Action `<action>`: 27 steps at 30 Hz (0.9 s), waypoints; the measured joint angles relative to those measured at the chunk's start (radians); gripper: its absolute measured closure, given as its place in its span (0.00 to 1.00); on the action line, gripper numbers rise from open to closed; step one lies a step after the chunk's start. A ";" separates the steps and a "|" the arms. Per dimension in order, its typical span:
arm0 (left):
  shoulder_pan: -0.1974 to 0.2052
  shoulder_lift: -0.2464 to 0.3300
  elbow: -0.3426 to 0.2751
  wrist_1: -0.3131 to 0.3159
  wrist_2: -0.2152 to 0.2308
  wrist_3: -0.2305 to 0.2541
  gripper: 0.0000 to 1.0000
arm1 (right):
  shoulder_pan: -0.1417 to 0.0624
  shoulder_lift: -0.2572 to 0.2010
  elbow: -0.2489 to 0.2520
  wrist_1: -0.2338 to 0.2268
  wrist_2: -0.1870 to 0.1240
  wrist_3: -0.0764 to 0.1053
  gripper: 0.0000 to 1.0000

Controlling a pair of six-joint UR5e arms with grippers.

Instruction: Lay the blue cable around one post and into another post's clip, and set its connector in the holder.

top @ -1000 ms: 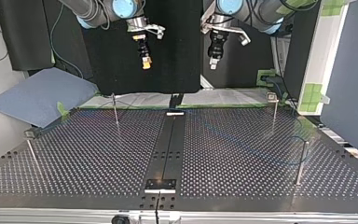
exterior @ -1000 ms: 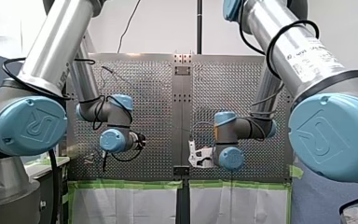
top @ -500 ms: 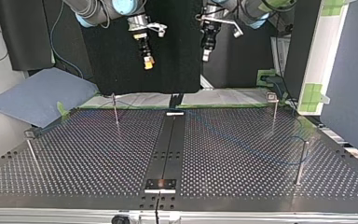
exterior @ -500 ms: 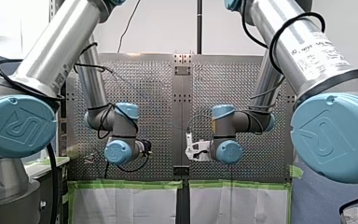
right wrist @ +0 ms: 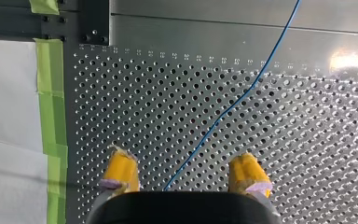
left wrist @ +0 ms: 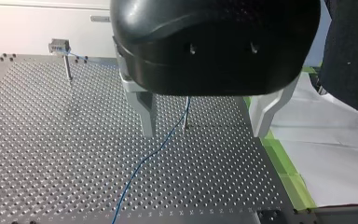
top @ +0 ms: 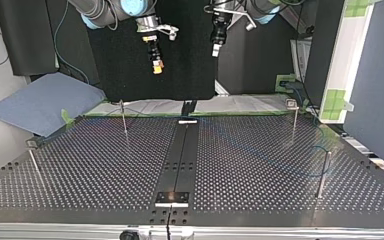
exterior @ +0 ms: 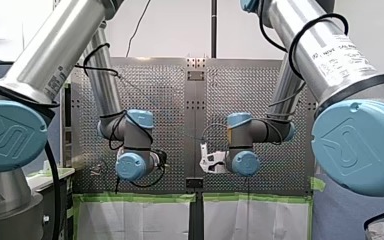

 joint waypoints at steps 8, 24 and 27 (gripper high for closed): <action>-0.064 0.000 0.000 0.004 -0.055 -0.008 0.00 | 0.000 0.001 0.000 0.005 -0.001 -0.001 0.02; -0.072 0.000 0.000 0.031 -0.081 -0.028 0.00 | 0.003 0.001 0.000 0.025 -0.003 0.000 0.02; -0.072 0.000 0.000 0.035 -0.081 -0.032 0.00 | 0.003 0.001 0.000 0.025 -0.003 -0.001 0.02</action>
